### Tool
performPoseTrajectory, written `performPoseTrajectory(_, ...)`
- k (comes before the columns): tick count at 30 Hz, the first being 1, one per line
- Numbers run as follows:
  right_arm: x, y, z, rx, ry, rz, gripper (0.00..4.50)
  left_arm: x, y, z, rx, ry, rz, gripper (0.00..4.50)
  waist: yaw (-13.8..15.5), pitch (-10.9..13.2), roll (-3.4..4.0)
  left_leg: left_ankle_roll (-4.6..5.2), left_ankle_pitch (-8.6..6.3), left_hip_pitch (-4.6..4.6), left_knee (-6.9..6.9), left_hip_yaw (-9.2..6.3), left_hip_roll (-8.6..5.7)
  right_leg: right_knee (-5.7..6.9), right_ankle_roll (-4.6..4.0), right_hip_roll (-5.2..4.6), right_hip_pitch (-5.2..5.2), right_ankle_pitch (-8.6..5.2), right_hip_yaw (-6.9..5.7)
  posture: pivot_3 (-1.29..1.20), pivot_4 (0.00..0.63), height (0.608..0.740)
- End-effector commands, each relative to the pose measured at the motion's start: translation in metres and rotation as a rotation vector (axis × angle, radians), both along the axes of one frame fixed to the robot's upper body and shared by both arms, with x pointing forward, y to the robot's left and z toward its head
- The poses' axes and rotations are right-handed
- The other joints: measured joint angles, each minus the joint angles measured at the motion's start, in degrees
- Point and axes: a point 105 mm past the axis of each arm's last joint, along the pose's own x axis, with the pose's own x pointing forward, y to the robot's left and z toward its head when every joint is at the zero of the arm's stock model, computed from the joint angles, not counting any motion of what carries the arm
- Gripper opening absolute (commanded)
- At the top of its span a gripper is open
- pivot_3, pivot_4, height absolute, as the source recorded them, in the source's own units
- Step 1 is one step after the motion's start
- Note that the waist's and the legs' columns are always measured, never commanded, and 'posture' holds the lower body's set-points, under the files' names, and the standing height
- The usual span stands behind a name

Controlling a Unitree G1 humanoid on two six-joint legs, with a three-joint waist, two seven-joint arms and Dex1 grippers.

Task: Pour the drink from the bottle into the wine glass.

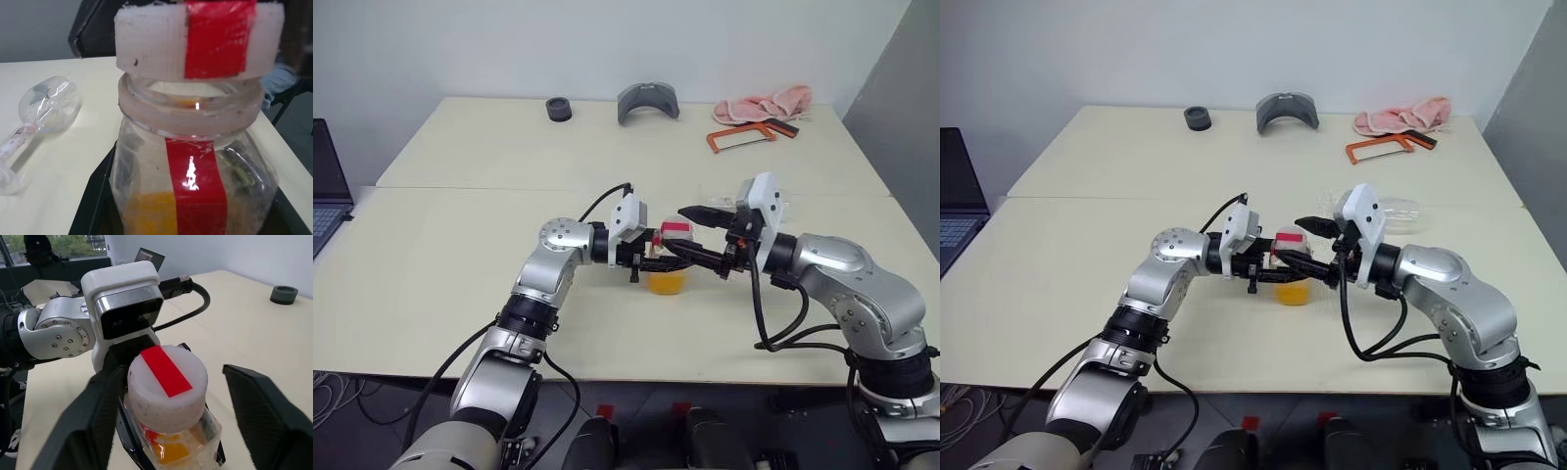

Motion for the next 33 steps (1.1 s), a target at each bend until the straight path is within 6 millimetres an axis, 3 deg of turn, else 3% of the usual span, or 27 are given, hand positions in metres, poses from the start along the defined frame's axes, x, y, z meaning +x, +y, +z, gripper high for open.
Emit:
performPoseTrajectory(1,-0.003,0.002,0.012,0.019,-0.052,0.017,2.05,-0.001,-0.001,0.009,-0.025,-0.046,-0.007,1.71,0.01,0.00,0.00,0.00,0.00,0.00,0.00,-0.01,0.00,0.00,0.00,0.00,0.00,0.00,0.00,0.00,0.150,0.740)
performPoseTrajectory(3,-0.004,0.002,0.012,0.015,-0.057,0.019,1.76,-0.001,0.000,0.009,-0.025,-0.046,-0.007,1.71,0.01,0.00,0.00,0.00,0.00,-0.01,0.00,-0.01,0.00,0.00,0.00,0.00,0.00,0.00,-0.01,0.00,0.150,0.740)
performPoseTrajectory(9,-0.008,0.002,0.012,-0.060,-0.176,0.008,1.76,-0.001,0.000,0.009,-0.024,-0.047,-0.005,1.71,0.01,0.00,0.00,0.00,0.00,0.00,0.00,0.00,-0.01,0.00,0.00,0.00,0.00,0.00,0.00,0.00,0.150,0.740)
performPoseTrajectory(14,-0.011,-0.002,0.024,-0.094,-0.349,-0.031,1.73,-0.001,0.002,0.008,-0.024,-0.042,0.002,1.70,-0.01,0.00,0.00,0.00,0.00,0.00,0.00,0.01,-0.02,-0.01,0.00,0.00,0.00,0.00,0.00,0.00,0.150,0.740)
performPoseTrajectory(19,-0.012,-0.016,0.032,-0.028,-0.335,-0.091,1.72,-0.001,0.004,0.006,-0.024,-0.036,0.010,1.70,0.02,0.00,0.00,-0.01,0.01,-0.01,0.00,-0.02,0.01,0.00,0.00,0.00,0.00,0.00,-0.01,0.00,0.150,0.740)
performPoseTrajectory(21,-0.002,-0.049,0.015,-0.007,-0.244,-0.225,1.72,0.002,0.008,0.007,-0.030,-0.033,0.035,1.70,0.21,0.00,-0.01,0.00,0.00,-0.01,0.00,-0.03,0.01,-0.02,0.00,-0.02,0.03,0.00,-0.02,0.00,0.150,0.740)
performPoseTrajectory(22,0.007,-0.078,-0.002,0.011,-0.191,-0.359,1.72,0.004,0.011,0.009,-0.038,-0.032,0.054,1.70,0.57,-0.04,-0.07,0.00,0.00,-0.01,0.00,-0.03,0.01,-0.03,0.00,-0.03,0.03,0.00,-0.01,0.00,0.150,0.740)
performPoseTrajectory(24,0.013,-0.119,-0.037,-0.007,-0.105,-0.533,1.72,0.007,0.015,0.011,-0.048,-0.032,0.077,1.70,1.20,-0.05,-0.10,0.00,0.00,-0.01,0.00,-0.02,-0.01,-0.05,0.00,-0.02,0.12,0.00,-0.08,0.00,0.150,0.740)
performPoseTrajectory(27,0.016,-0.161,-0.086,-0.101,0.004,-0.739,1.72,0.009,0.019,0.013,-0.056,-0.031,0.096,1.70,1.10,-0.04,-0.06,0.01,0.00,0.00,0.00,0.38,-0.04,-0.01,0.00,-0.07,0.04,0.00,0.12,0.00,0.150,0.740)
performPoseTrajectory(29,0.013,-0.184,-0.117,-0.159,0.089,-0.847,1.72,0.011,0.020,0.016,-0.065,-0.031,0.109,1.70,0.89,-0.05,-0.05,0.02,0.00,0.07,-0.01,0.51,-0.04,0.02,0.00,-0.03,0.04,0.00,0.17,0.00,0.150,0.740)
performPoseTrajectory(31,0.006,-0.187,-0.132,-0.157,0.159,-0.846,2.45,0.013,0.023,0.020,-0.082,-0.028,0.133,1.70,0.69,-0.05,-0.05,0.02,0.00,0.12,-0.03,0.58,-0.04,0.03,0.00,0.06,0.04,0.00,0.21,0.00,0.150,0.740)
performPoseTrajectory(33,0.002,-0.180,-0.130,-0.135,0.177,-0.798,3.07,0.017,0.027,0.023,-0.094,-0.029,0.160,1.70,0.33,-0.06,-0.01,0.02,0.00,0.17,-0.07,0.61,-0.01,0.04,0.00,0.15,0.03,0.00,0.24,0.00,0.150,0.740)
